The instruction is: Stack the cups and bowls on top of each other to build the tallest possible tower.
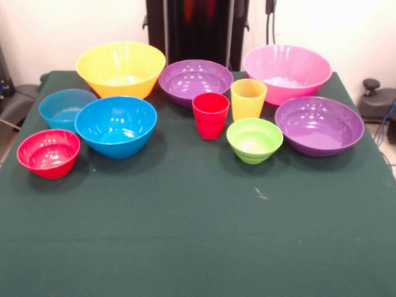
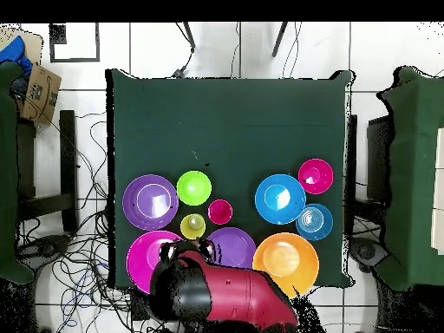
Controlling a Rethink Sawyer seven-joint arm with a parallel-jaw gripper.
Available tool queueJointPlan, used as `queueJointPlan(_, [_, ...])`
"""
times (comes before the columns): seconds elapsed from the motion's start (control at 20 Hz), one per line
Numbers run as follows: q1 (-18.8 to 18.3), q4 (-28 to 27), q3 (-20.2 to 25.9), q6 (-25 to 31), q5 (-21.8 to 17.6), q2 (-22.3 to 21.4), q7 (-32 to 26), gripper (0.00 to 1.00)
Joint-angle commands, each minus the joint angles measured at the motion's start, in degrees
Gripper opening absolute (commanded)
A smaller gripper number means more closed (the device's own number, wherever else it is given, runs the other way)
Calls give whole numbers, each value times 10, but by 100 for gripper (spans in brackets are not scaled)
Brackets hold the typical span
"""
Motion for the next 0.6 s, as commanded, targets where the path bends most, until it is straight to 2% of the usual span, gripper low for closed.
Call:
queueJointPlan(0.05, [-24, -32, 30, 7, -74, 72, -22, 100])
queueJointPlan(0.3, [-41, -39, 25, -20, -117, 97, -16, 100])
queueJointPlan(0.6, [-58, -44, 37, -21, -142, 109, -8, 100])
